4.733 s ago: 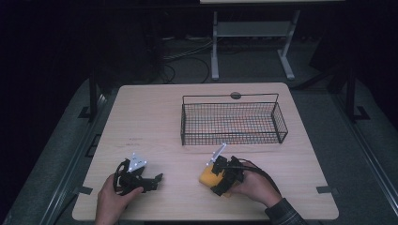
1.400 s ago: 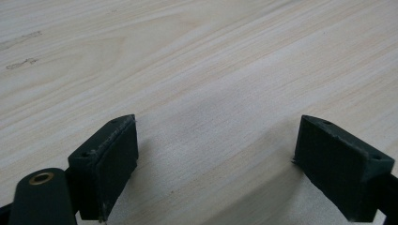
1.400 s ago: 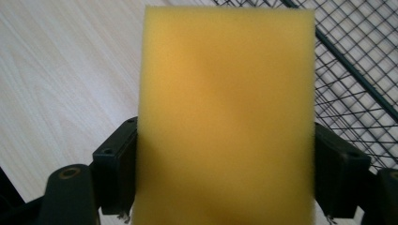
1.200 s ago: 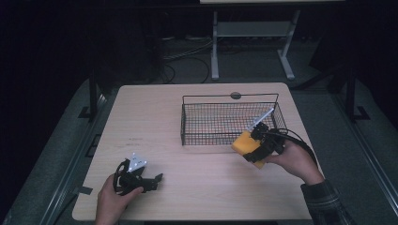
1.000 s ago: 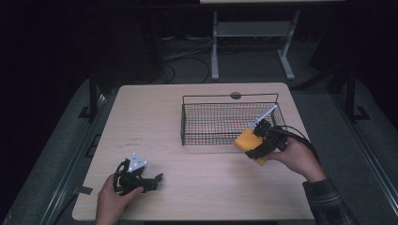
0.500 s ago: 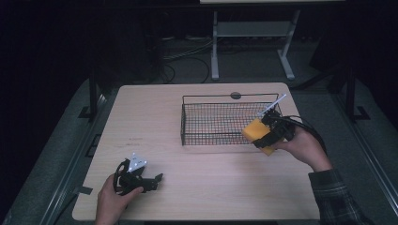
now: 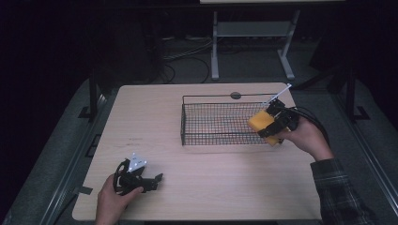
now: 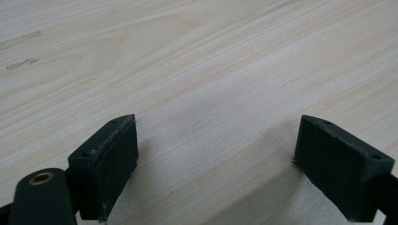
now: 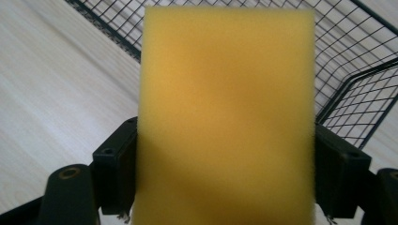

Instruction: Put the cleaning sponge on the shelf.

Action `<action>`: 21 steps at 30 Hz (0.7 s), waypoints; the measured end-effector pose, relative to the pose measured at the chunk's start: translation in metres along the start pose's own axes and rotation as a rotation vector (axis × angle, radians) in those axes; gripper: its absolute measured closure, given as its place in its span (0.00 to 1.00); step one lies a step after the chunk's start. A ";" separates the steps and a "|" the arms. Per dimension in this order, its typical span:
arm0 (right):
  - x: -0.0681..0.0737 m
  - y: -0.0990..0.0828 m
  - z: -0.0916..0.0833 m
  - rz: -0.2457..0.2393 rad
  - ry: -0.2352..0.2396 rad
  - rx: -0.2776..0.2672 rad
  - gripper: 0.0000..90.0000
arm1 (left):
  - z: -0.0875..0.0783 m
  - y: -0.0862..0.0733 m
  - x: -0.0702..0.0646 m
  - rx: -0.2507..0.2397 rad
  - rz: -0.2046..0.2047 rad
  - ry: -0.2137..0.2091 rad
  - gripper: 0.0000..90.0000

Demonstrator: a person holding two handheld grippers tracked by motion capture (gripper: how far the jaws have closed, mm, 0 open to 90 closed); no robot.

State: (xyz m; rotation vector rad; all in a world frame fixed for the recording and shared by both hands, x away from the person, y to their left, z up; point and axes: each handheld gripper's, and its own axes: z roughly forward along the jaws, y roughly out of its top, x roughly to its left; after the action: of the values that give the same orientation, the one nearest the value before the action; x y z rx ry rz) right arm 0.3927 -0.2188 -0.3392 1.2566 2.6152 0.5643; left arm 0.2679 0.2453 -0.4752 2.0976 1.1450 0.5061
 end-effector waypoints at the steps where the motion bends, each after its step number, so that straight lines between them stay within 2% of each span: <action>1: 0.000 0.000 0.000 0.000 0.000 0.000 0.25 | 0.000 0.000 0.000 0.000 0.000 0.000 0.14; 15: -0.022 0.012 0.002 0.046 -0.032 -0.014 0.25 | 0.000 0.000 0.000 0.000 0.000 0.000 0.14; 21: -0.032 0.019 0.009 0.082 -0.043 -0.013 0.25 | 0.000 0.000 0.000 0.000 0.000 0.000 0.14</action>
State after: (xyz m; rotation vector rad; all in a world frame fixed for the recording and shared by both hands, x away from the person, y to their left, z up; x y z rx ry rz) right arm 0.4290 -0.2302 -0.3393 1.3619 2.5311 0.5603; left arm 0.2679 0.2453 -0.4752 2.0969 1.1449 0.5056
